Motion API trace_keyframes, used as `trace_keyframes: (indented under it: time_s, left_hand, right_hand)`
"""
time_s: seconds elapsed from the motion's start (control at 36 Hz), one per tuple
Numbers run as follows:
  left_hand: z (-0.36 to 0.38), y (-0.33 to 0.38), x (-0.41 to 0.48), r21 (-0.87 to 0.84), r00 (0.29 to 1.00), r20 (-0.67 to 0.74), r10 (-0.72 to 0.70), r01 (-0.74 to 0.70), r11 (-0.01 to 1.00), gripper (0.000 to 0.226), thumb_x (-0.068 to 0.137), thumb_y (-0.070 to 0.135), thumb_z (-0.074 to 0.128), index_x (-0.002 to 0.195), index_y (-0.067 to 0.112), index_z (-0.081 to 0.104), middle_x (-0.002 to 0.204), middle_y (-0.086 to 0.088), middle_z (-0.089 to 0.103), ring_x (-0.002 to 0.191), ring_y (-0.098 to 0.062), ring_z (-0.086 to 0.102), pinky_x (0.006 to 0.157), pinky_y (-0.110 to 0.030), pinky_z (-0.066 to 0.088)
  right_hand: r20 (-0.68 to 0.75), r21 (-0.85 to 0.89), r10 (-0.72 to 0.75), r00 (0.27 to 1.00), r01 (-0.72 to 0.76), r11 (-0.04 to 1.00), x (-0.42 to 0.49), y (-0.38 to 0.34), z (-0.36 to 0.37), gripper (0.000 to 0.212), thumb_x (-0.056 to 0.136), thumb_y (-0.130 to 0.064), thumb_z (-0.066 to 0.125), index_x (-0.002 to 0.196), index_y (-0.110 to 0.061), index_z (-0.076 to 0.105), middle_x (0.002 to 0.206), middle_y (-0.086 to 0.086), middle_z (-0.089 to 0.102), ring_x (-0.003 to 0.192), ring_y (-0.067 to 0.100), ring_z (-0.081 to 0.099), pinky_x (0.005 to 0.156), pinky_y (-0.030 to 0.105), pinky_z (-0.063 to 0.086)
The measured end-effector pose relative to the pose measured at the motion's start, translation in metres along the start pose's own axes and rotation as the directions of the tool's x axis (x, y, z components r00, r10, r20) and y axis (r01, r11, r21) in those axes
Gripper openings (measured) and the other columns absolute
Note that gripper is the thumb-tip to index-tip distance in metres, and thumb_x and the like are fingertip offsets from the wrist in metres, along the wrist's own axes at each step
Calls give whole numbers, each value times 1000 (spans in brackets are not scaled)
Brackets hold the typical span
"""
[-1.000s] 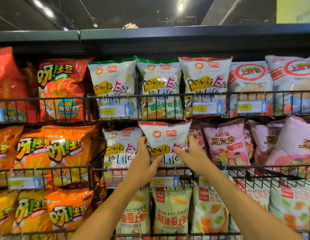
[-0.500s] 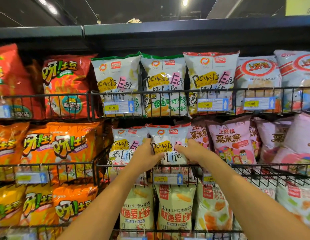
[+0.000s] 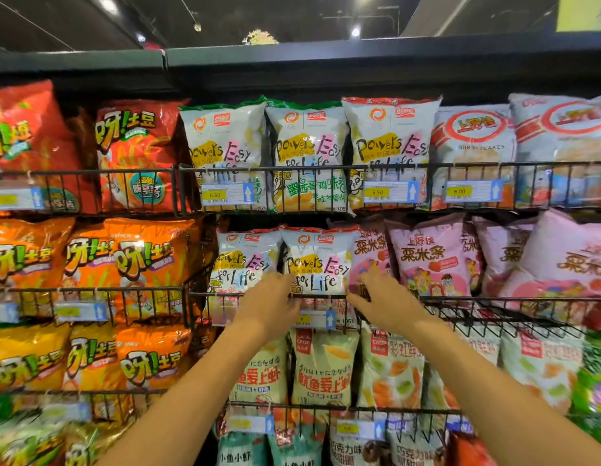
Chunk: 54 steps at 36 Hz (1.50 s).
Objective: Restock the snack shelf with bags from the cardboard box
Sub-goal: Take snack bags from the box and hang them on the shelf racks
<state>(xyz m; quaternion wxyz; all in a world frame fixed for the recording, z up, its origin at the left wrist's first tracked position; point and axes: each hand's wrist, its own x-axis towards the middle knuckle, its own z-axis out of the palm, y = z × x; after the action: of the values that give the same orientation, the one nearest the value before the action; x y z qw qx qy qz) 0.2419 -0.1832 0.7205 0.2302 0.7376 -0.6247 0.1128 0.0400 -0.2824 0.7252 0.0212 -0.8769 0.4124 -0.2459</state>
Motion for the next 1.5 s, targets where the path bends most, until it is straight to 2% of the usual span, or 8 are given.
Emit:
trace_keyframes:
  time_s: [0.11, 0.22, 0.39, 0.58, 0.86, 1.03, 1.22, 1.5]
  left_hand:
    - [10, 18, -33, 69, 999, 41, -6, 3, 998, 50, 102, 35, 47, 149, 19, 39, 152, -1, 41, 135, -25, 46, 107, -40, 44]
    - [32, 26, -74, 121, 999, 18, 47, -49, 991, 53, 101, 43, 45, 149, 19, 41, 155, -3, 38, 139, -24, 40, 113, -39, 36]
    - [67, 37, -143, 110, 982, 175, 72, -92, 990, 61, 102, 46, 43, 156, 22, 27, 160, -1, 31, 147, -25, 29, 120, -40, 29]
    - [129, 32, -241, 74, 947, 312, 76, -104, 992, 63, 101, 49, 42, 156, 22, 27, 164, -6, 22, 152, -26, 18, 124, -44, 19]
    - [188, 48, -365, -23, 847, 525, 82, -82, 996, 58, 101, 50, 42, 149, 18, 40, 153, -4, 40, 139, -25, 40, 113, -41, 38]
    - [210, 69, -411, -63, 767, 637, 77, -48, 997, 53, 102, 44, 42, 147, 17, 41, 143, -3, 48, 130, -23, 46, 107, -38, 42]
    - [238, 103, -422, -23, 743, 669, 9, 9, 1000, 49, 101, 48, 39, 144, 23, 43, 145, 1, 48, 131, -24, 48, 111, -41, 33]
    - [327, 155, -418, -45, 641, 727, -246, 402, 914, 47, 97, 41, 53, 138, 17, 55, 136, -5, 59, 119, -24, 59, 96, -35, 49]
  right_hand:
    - [10, -166, -35, 999, 36, 985, -32, 3, 7, 48, 102, -45, 42, 140, -17, 47, 138, 4, 53, 127, 27, 49, 103, 37, 42]
    - [142, -214, -11, 990, 42, 976, -72, 1, 17, 58, 104, -46, 36, 155, -19, 30, 158, 4, 34, 144, 26, 32, 119, 39, 28]
    - [113, -251, -57, 992, 84, 964, -156, 17, 63, 73, 93, -56, 19, 141, -10, 52, 130, 11, 60, 116, 38, 57, 95, 46, 49]
    - [172, -301, 18, 985, 35, 953, -267, 32, 114, 56, 96, -49, 48, 140, -15, 52, 133, 10, 60, 124, 34, 56, 107, 49, 43]
    - [384, -320, 311, 869, -191, 928, -423, 27, 152, 59, 102, -54, 34, 150, -20, 35, 148, 3, 46, 136, 26, 42, 113, 43, 27]
    - [472, -313, 378, 796, -249, 917, -491, 45, 169, 56, 101, -49, 36, 149, -22, 34, 143, 2, 49, 128, 26, 49, 99, 40, 44]
    - [498, -293, 403, 768, -289, 912, -515, 86, 184, 49, 100, -51, 34, 139, -24, 44, 132, 0, 58, 117, 24, 57, 91, 39, 45]
    - [608, -152, 386, 694, -376, 914, -529, 186, 238, 40, 96, -60, 30, 123, -39, 51, 107, -4, 63, 96, 22, 62, 66, 33, 43]
